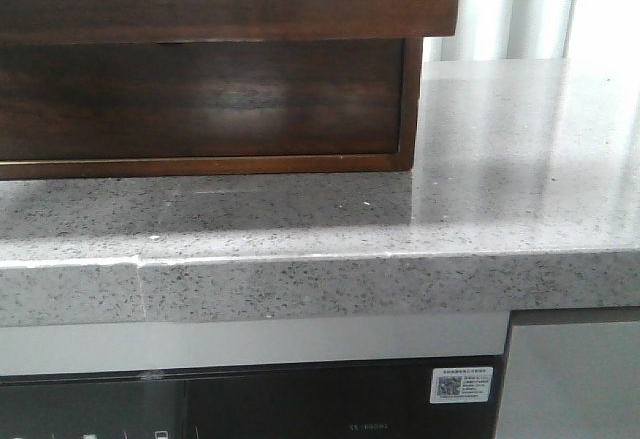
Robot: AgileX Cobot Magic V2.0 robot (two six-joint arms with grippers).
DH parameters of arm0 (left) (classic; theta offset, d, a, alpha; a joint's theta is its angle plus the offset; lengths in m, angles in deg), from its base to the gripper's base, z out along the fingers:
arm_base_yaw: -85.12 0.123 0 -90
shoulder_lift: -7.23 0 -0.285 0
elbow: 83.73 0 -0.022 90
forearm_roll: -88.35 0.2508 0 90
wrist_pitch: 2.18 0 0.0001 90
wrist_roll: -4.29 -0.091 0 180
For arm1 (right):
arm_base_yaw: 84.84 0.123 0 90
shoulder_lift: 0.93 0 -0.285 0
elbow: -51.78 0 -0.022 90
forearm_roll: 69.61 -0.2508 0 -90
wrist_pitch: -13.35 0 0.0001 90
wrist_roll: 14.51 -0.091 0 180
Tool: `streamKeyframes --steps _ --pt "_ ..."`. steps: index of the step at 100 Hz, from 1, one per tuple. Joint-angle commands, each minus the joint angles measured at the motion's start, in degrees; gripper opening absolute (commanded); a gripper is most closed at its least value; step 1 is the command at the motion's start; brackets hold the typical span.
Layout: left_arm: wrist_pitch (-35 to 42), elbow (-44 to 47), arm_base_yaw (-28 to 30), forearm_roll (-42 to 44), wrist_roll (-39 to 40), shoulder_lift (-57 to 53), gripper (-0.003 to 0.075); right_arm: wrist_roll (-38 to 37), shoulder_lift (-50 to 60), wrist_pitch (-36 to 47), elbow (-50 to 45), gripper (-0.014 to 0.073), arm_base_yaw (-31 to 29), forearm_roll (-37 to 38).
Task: Put scissors in drawer with both arms
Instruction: 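Carry the scissors with the right gripper over the open drawer, then lower the scissors into the drawer and open the right gripper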
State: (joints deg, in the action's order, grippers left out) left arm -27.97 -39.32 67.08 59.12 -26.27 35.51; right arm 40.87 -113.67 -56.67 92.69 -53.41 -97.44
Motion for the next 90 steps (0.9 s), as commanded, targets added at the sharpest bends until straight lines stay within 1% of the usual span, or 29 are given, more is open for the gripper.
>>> streamKeyframes --steps 1,6,8,13,18,20,25,27,38,48,57,63,76,90 --pt "3.91 -1.59 0.12 -1.21 0.58 0.73 0.0043 -0.40 3.77 3.74 1.72 0.0316 -0.31 -1.23" --pt "3.91 -1.59 0.12 -1.21 0.58 0.73 0.0043 -1.46 4.83 4.18 1.72 0.0277 -0.31 -1.23" --pt "3.91 -1.59 0.12 -1.21 0.58 0.73 0.0043 -1.74 5.32 4.32 1.72 0.0249 -0.31 -1.23" --pt "3.91 -1.59 0.12 -1.21 0.58 0.73 0.0043 -1.86 6.57 4.97 1.72 0.0161 -0.44 -1.11" --pt "3.91 -1.59 0.12 -1.21 0.58 0.73 0.0043 -2.13 7.93 5.67 1.72 0.0041 -0.44 -0.99" --pt "3.91 -1.59 0.12 -1.21 0.58 0.73 0.0043 -2.33 8.55 5.70 1.72 0.0010 -0.44 -0.99" --pt "4.04 -1.59 0.12 -1.21 0.58 0.62 0.0043 -2.32 9.93 5.66 1.72 -0.0102 -0.44 -0.99" --pt "4.04 -1.59 0.12 -1.21 0.58 0.62 0.0043 -2.49 10.55 5.65 1.72 -0.0126 -0.44 -0.99" --pt "3.81 -1.59 0.12 -1.21 0.58 -0.65 0.0043 -5.20 13.42 4.31 1.60 -0.0116 -0.44 -0.99" --pt "3.93 -1.59 0.12 -1.21 0.58 -3.36 0.0042 -5.94 16.62 0.80 1.60 -0.0116 -0.44 -0.99" --pt "3.93 -1.59 0.12 -1.21 0.58 -6.95 0.0023 -8.00 19.77 -1.43 1.48 -0.0116 -0.44 -0.99" --pt "3.93 -1.59 0.12 -1.21 0.58 -9.61 0.0003 -10.19 21.89 -1.53 1.47 -0.0116 -0.44 -0.99" --pt "3.93 -0.92 0.12 -0.58 0.58 -15.84 0.0003 -12.52 27.12 0.14 1.47 -0.0116 -0.44 -0.99" --pt "4.27 2.27 0.12 -0.58 0.58 -21.21 0.0003 -15.31 32.15 1.28 1.47 -0.0116 -0.44 -0.99"
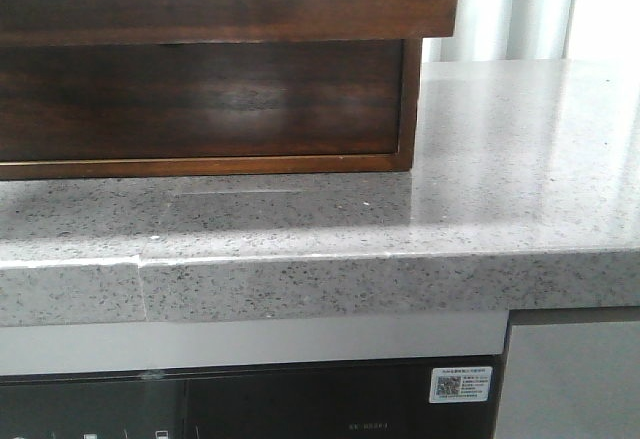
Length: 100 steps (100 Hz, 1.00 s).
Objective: Put scissors in drawer with both arms
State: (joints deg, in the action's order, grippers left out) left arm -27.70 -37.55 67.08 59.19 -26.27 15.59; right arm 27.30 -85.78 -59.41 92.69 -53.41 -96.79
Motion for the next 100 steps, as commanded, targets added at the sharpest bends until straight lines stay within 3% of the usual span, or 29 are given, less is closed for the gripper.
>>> streamKeyframes --steps 1,18,32,71,91,100 --pt "4.16 0.91 0.12 -0.66 0.58 -1.51 0.0003 -1.86 4.50 4.01 1.37 -0.0116 -0.44 -1.65" --pt "5.51 4.83 0.27 -1.72 0.58 -2.59 0.0003 -4.08 11.82 8.32 -4.17 -0.0104 -0.44 1.66" --pt "7.10 5.98 0.27 -2.23 0.58 -2.59 0.0003 -7.45 21.62 15.22 -16.01 -0.0104 -0.44 6.51" --pt "8.13 9.78 0.27 -3.21 0.58 -2.59 0.0003 -10.37 59.74 44.89 -68.45 -0.0104 -0.44 10.87" --pt "8.26 12.85 0.27 -4.30 0.58 -2.59 0.0003 -10.37 79.03 47.59 -87.96 -0.0104 -0.44 11.00" --pt "9.48 14.32 0.27 -3.99 0.58 -2.70 0.0003 -10.37 77.06 45.80 -91.49 -0.0104 -0.43 10.59"
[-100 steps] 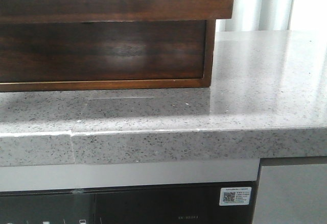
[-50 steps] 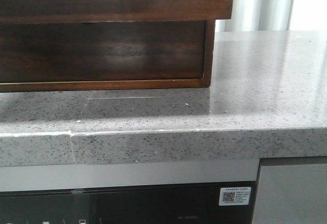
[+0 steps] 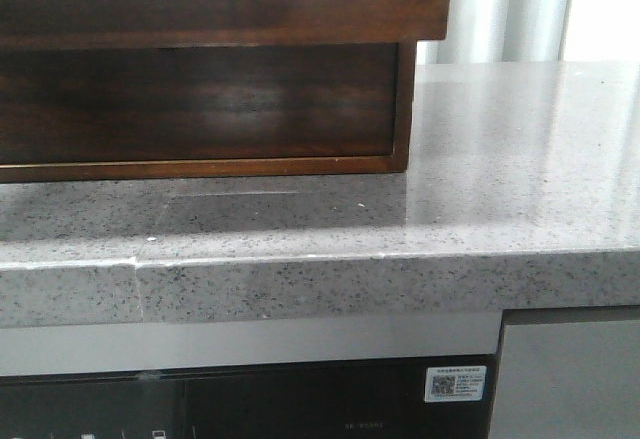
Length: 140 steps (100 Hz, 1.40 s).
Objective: Put scissors in drawer with both arms
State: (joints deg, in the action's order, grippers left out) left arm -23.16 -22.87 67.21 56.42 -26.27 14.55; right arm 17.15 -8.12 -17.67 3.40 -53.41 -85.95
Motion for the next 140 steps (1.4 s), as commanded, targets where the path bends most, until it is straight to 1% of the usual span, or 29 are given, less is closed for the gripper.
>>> streamKeyframes --steps 1,4,21,34,87,90,95,100,102,105,108,113,120,131,140 --pt "4.94 -0.35 0.14 -1.40 0.58 -1.66 0.0003 -0.23 -0.74 3.92 -2.40 -0.0104 -0.43 -0.56" --pt "4.94 0.16 0.24 -1.51 0.58 -1.66 0.0003 -0.23 -1.36 3.81 -3.13 -0.0104 -0.53 -2.01" --pt "4.52 1.22 0.12 -1.51 0.58 -1.66 0.0003 -0.23 -1.76 6.87 -6.31 -0.0105 -0.78 -3.56" --pt "4.52 1.45 0.12 -1.51 0.58 -1.66 0.0003 -0.23 -1.76 5.61 -6.32 -0.0106 -0.78 -3.90" --pt "4.52 1.45 0.12 -1.26 0.58 -1.66 0.0003 -0.23 -1.76 5.61 -6.32 -0.0106 -0.78 -3.90" --pt "4.88 1.45 0.12 -0.29 0.58 -1.66 0.0003 -0.23 -1.76 5.61 -6.32 -0.0106 -0.78 -3.90" --pt "6.01 1.45 0.49 4.92 0.58 -1.66 0.0003 -0.23 -1.76 5.61 -6.32 -0.0106 -0.78 -3.90" --pt "7.24 1.45 1.10 14.43 0.58 -1.66 0.0003 -0.23 -1.76 5.61 -6.32 -0.0106 -0.78 -3.90" --pt "7.67 1.45 1.51 16.58 0.82 -1.66 0.0003 -0.23 -1.76 5.61 -6.32 -0.0106 -0.78 -3.90" --pt "8.11 1.45 2.24 20.27 2.68 -1.66 0.0003 -0.23 -1.76 5.61 -6.32 -0.0106 -0.78 -3.90" --pt "8.55 1.45 3.12 21.94 6.55 -1.66 0.0003 -0.23 -1.76 5.61 -6.32 -0.0106 -0.78 -3.90" --pt "8.52 1.56 5.23 24.27 16.02 -1.66 0.0003 -0.23 -1.76 5.61 -6.32 -0.0106 -0.78 -3.90" --pt "9.17 2.57 7.90 27.28 24.28 -1.66 0.0003 -0.23 -1.76 5.61 -6.32 -0.0106 -0.78 -3.90" --pt "13.56 5.80 12.90 29.38 30.56 -1.66 0.0003 -0.23 -1.76 5.61 -6.32 -0.0106 -0.78 -3.90" --pt "19.90 9.60 16.44 31.11 34.80 -1.66 0.0003 -0.23 -1.76 5.61 -6.32 -0.0106 -0.78 -3.90"
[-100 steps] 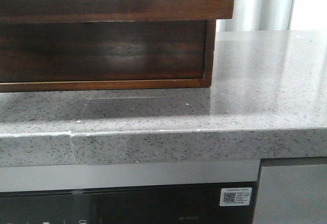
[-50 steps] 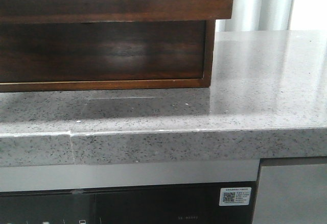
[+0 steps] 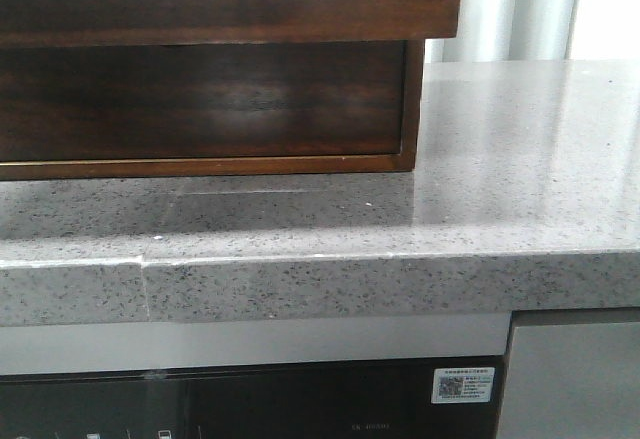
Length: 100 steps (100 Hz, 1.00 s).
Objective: Put scissors in drawer with both arms
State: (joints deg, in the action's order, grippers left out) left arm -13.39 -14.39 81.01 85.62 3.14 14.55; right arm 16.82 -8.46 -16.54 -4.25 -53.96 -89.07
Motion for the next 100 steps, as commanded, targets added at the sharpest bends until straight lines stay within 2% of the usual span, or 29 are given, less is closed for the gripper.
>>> streamKeyframes --steps 1,8,25,29,47,61,100 --pt "11.21 1.73 2.88 2.14 5.86 -1.66 0.0003 0.10 -1.43 4.48 1.33 -0.0106 -0.24 -0.78" --pt "14.72 4.23 4.95 3.07 6.27 -1.66 0.0003 0.10 -1.43 4.48 1.33 -0.0106 -0.24 -0.78" --pt "15.24 9.22 5.64 3.37 7.16 -1.78 0.0003 0.10 -1.43 4.48 1.33 -0.0106 -0.24 -0.78" --pt "11.21 8.97 5.51 3.52 7.16 -1.78 0.0003 0.10 -1.43 4.48 1.33 -0.0106 -0.24 -0.78" --pt "5.09 9.09 5.50 3.40 7.16 -1.78 0.0003 0.10 -1.43 4.48 1.33 -0.0106 -0.24 -0.78" --pt "-5.63 9.09 5.50 0.42 7.16 -1.78 0.0003 0.10 -1.43 4.48 1.33 -0.0106 -0.24 -0.78" --pt "-5.99 8.96 5.50 -0.55 7.16 -1.78 0.0003 0.10 -1.43 4.48 1.33 -0.0106 -0.24 -0.78"
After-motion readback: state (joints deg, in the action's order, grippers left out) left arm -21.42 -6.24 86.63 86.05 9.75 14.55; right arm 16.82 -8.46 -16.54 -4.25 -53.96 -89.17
